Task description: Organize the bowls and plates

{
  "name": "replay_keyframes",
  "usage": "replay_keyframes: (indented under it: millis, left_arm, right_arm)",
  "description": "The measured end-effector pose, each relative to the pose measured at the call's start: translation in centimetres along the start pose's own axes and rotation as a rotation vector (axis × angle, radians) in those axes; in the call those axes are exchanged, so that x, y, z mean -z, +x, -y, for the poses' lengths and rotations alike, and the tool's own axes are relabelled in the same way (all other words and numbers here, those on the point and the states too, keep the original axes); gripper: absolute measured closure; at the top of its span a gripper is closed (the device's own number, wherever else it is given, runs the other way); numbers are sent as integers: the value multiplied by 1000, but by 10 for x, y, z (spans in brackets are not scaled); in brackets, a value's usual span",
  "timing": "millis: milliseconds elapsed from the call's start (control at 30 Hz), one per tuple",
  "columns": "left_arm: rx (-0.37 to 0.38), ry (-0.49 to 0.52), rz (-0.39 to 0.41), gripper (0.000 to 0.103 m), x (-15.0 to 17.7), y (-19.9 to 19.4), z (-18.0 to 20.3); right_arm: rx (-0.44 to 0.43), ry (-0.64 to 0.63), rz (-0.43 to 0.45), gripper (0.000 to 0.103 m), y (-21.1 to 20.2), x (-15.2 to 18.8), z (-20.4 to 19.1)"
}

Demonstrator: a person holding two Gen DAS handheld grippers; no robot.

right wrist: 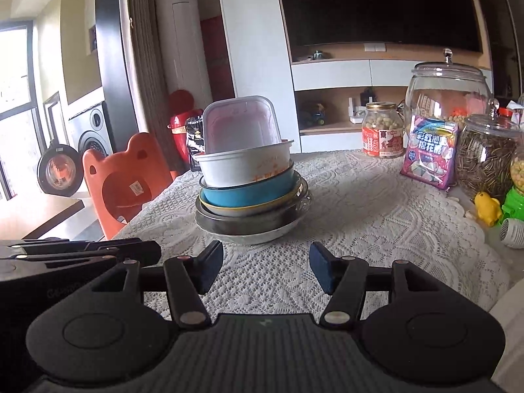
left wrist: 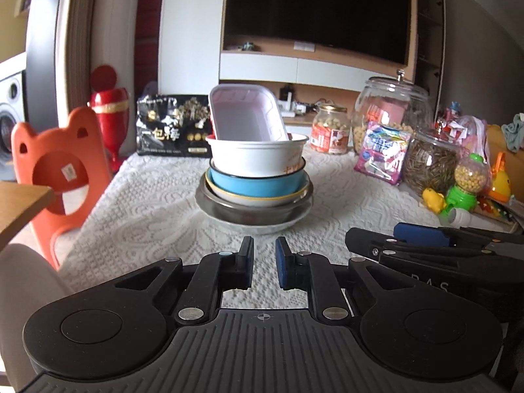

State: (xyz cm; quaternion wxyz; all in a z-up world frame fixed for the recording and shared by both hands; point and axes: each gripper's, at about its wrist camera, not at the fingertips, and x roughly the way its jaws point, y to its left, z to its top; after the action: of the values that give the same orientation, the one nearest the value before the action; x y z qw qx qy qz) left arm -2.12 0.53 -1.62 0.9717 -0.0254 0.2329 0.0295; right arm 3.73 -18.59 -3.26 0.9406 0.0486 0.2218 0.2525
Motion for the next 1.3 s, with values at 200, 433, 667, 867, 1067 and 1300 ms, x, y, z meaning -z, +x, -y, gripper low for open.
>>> replay_keyframes:
  millis: [200, 433, 667, 867, 1067, 1300]
  left_arm:
    - [1, -3, -17, 86, 1, 2, 0]
    - [1, 8, -16, 86, 2, 2, 1]
    - [0, 3, -23, 86, 3, 2, 1]
    - [-6, 1, -25, 86, 3, 2, 0]
    - [-13, -4, -35, 86, 3, 3, 0]
    - [-10, -2, -38, 86, 3, 4, 0]
  right_arm:
    - [-8, 1, -5, 44, 0, 3, 0]
    - [-13, -22, -7, 44, 1, 4, -6]
    - [-13, -18, -8, 44, 2, 4, -6]
    - [-14, -19, -10, 44, 2, 5, -5]
    - [-17, -21, -7, 44, 2, 5, -5]
    - [-21, -24, -9, 44, 1, 5, -4]
